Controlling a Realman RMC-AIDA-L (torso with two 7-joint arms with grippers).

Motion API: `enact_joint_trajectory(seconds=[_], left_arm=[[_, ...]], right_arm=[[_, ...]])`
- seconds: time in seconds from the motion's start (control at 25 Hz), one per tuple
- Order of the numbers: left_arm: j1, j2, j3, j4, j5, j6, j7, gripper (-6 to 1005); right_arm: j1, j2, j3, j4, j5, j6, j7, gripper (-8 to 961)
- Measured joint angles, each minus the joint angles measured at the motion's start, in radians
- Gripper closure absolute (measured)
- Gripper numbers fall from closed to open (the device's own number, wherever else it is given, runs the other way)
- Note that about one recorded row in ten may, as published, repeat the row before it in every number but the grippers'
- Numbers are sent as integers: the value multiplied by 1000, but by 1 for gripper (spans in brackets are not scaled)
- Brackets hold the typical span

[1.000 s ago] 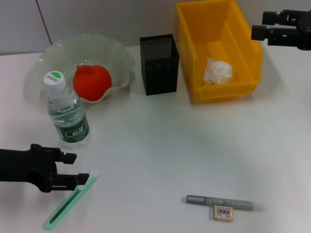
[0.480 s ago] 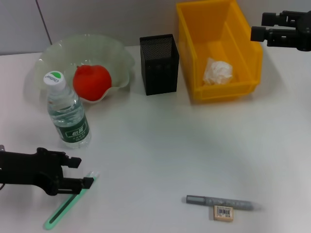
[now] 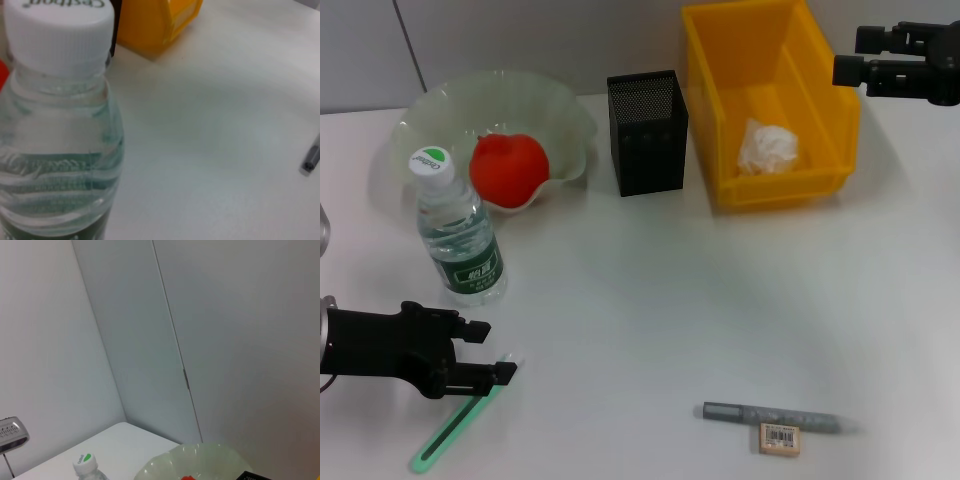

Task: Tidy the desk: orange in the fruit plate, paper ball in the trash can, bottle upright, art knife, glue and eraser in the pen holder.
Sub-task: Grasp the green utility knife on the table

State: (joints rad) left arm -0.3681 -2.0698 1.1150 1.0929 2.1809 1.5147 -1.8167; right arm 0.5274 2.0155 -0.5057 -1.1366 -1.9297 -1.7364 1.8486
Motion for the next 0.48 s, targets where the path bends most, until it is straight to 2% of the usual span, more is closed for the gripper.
enact_joint_trajectory(seconds=[0.48], left_arm=[[-9,0,0,-4,-7,-8,-2,333]], right_arm=[[0,0,-2,4,0,5,-10,198]])
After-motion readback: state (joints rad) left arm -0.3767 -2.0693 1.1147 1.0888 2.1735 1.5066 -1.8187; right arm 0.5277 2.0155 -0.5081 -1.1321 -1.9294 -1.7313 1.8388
